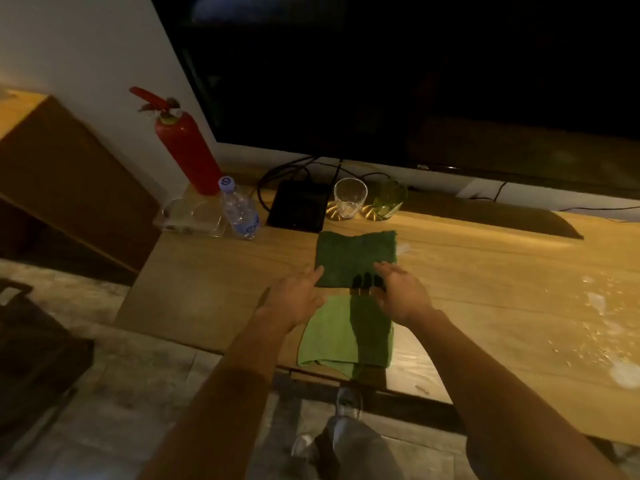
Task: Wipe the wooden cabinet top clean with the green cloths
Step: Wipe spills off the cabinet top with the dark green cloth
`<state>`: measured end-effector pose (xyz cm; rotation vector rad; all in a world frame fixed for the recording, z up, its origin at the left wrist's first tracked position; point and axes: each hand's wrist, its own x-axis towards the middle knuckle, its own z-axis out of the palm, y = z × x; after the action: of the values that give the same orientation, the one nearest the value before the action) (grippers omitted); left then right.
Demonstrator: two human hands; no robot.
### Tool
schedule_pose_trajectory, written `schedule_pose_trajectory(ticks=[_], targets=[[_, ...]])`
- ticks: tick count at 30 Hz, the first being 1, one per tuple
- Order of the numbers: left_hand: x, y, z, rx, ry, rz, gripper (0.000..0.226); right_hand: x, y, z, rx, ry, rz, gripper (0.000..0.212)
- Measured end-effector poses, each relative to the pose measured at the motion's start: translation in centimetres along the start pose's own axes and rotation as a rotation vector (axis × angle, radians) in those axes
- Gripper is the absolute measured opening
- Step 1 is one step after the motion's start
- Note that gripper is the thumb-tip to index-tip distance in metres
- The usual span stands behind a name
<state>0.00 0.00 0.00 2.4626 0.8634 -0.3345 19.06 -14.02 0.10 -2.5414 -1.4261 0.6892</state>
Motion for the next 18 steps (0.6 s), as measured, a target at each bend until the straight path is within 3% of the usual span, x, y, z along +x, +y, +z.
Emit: schedule_pose_trajectory(ticks=[3, 5, 8, 12, 16, 18], targets=[[2.7, 0.4, 1.3, 0.007, -0.008, -0.007, 0.057, 2.4, 1.1, 0.6, -0.032, 0.019, -0.007, 0.038], [4.0, 0.5, 2.5, 0.025, -0.017, 0.012, 0.054, 3.6, 1.7, 1.2, -0.111, -0.067, 0.008, 0.027], [5.7, 0.1, 4.1, 0.06, -0.045, 0.054, 0.054, 4.7, 3.1, 1.7, -0.154, -0.176, 0.025, 0.027], [6.4, -0.8, 5.6, 0.076, -0.033, 0.008, 0.05, 5.0, 4.5, 2.8, -0.168, -0.172, -0.004, 0.029], [6.6, -1.1, 5.8, -0.012, 0.192, 0.104, 0.04, 5.3, 5.0, 3.3, -0.191, -0.151, -0.035, 0.027], [7.1, -1.3, 6.3, -0.011, 0.177, 0.116, 0.04, 5.2, 5.4, 3.3, -0.196, -0.136, -0.055, 0.027]])
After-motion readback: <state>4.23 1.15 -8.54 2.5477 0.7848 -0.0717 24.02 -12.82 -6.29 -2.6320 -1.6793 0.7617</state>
